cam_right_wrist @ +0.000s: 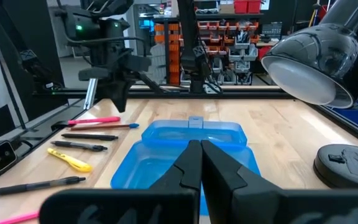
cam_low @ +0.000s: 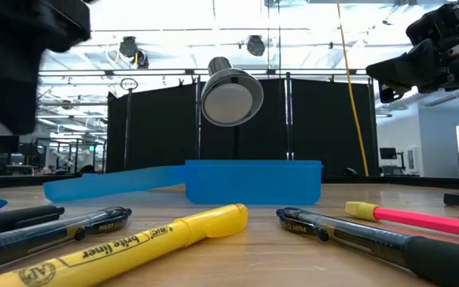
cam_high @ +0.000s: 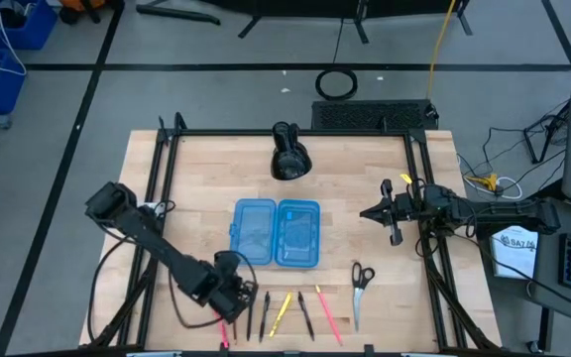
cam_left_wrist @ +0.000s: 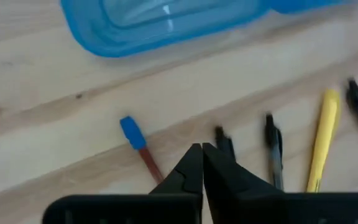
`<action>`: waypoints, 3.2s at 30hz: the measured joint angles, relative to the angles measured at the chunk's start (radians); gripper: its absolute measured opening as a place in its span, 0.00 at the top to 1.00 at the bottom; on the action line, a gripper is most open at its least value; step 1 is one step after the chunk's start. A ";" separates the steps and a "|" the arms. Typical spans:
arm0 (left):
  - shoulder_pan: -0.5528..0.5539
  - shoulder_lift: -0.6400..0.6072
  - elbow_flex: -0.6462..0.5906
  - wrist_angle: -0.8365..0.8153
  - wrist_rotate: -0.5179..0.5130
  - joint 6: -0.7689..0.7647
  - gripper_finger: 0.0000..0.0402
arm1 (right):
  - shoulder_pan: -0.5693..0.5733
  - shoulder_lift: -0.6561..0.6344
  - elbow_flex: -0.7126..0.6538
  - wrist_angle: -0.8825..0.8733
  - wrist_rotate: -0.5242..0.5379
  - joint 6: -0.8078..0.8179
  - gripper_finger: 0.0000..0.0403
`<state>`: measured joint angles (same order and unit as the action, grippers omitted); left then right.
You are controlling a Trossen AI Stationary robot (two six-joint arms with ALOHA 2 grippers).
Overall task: Pick & place school supplies into a supply box
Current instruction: Put the brown pencil into the blue supply box
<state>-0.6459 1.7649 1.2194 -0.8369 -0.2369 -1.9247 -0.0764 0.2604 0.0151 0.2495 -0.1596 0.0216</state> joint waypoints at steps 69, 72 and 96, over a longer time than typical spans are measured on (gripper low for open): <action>0.053 0.104 -0.161 0.164 0.171 -0.044 0.94 | 0.000 0.000 0.000 0.030 0.002 0.003 1.00; 0.053 0.104 -0.156 0.160 0.165 -0.048 0.93 | 0.000 0.000 0.000 0.030 0.002 0.003 1.00; 0.081 0.097 0.183 -0.195 0.116 0.100 0.96 | 0.000 0.000 0.000 0.030 0.001 0.012 1.00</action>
<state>-0.5651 1.8619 1.4023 -1.0315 -0.1208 -1.8244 -0.0765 0.2604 0.0150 0.2790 -0.1585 0.0337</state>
